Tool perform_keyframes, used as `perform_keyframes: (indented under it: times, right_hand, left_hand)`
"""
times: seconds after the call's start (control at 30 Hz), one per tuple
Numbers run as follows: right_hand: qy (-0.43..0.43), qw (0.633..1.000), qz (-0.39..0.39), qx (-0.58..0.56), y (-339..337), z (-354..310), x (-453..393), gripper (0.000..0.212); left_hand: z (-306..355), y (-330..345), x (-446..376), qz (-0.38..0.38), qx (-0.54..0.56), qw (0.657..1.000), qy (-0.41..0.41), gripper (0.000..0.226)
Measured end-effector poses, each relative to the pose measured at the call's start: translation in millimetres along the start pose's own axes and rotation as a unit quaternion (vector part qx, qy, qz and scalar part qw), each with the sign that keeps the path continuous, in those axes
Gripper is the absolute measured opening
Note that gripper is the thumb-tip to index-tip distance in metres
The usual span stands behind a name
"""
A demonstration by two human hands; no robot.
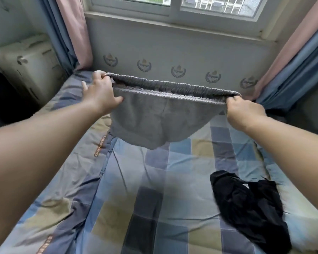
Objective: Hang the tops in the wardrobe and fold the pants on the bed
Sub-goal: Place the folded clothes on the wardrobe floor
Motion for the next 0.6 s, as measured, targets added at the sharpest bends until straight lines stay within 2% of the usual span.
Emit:
perform_keyframes:
  times: [0.13,0.3,0.47,0.6]
  right_hand:
    - [-0.019,0.999,-0.043,0.0,52.9,-32.8,21.4,0.03]
    - [-0.024,0.989,-0.142,0.019,175.7,-102.8,79.9,0.033]
    - [-0.034,0.96,-0.278,0.027,322.6,-177.8,182.7,0.033]
    - [-0.025,0.925,-0.379,0.008,393.7,-217.3,254.2,0.033]
  left_hand:
    - [-37.8,64.8,26.7,-0.041,0.0,0.999,-0.023,0.057]
    - [-114.9,190.4,90.8,-0.158,-0.055,0.986,-0.02,0.062]
    - [-199.5,312.9,201.4,-0.296,-0.143,0.944,0.01,0.069]
    - [-245.9,365.0,294.1,-0.366,-0.183,0.912,0.028,0.069]
Point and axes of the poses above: each hand's wrist, its own x-axis away from the middle knuckle, its own y-axis out of the palm, z = x × y, the point moved 5 cm from there along -x, towards the middle knuckle, and after that the axes turned 7 degrees about x, right-handed, at the moved point
